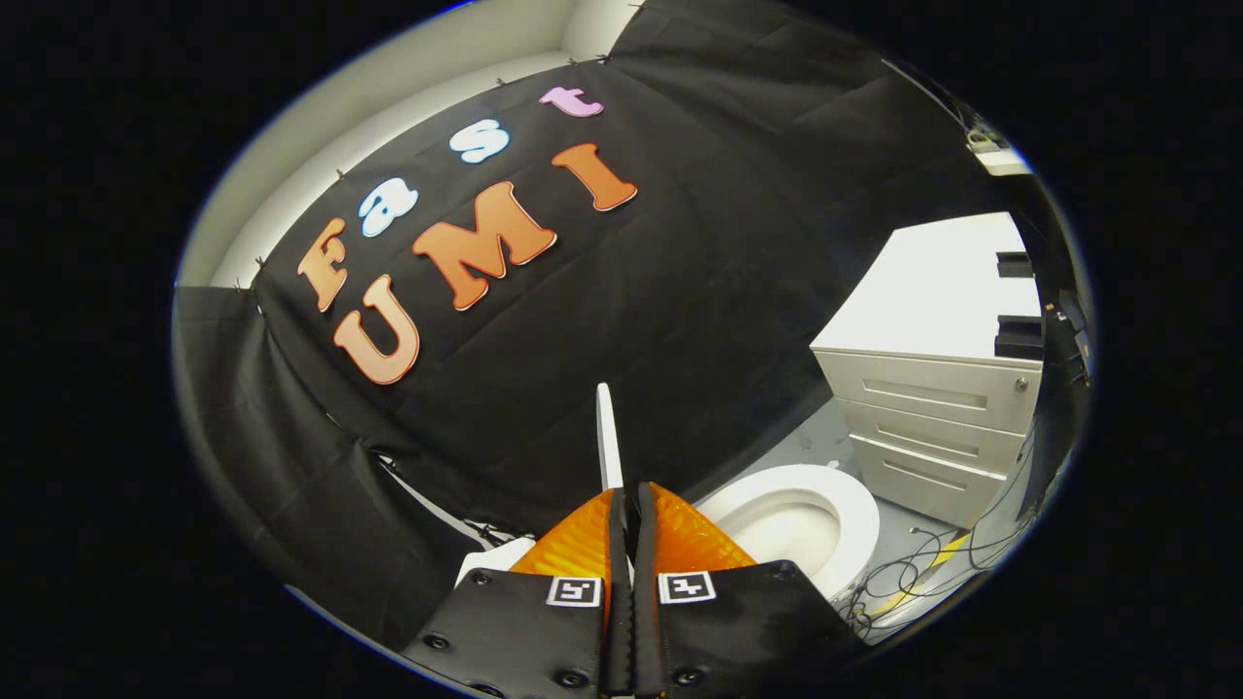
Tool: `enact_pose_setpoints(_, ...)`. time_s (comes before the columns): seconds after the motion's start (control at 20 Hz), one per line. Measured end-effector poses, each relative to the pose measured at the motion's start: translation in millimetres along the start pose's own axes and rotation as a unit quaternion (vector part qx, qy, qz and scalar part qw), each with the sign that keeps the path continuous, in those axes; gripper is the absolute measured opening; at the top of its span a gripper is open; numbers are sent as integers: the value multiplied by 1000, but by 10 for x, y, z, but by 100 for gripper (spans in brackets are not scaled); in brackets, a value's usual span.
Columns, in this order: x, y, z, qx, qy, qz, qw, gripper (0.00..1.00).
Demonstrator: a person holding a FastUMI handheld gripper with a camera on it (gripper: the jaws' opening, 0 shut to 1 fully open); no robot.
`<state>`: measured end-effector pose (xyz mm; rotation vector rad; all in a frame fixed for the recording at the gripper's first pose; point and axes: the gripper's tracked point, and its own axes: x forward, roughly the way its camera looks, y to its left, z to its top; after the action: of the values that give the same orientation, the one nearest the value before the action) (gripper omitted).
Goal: Open the toilet lid.
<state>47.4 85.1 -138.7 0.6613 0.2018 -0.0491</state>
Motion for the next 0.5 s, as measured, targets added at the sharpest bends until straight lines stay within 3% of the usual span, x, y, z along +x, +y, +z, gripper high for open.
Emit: enact_pose_setpoints(0.5, -131, 816, -170, -69, -6, 27, 997, 8)
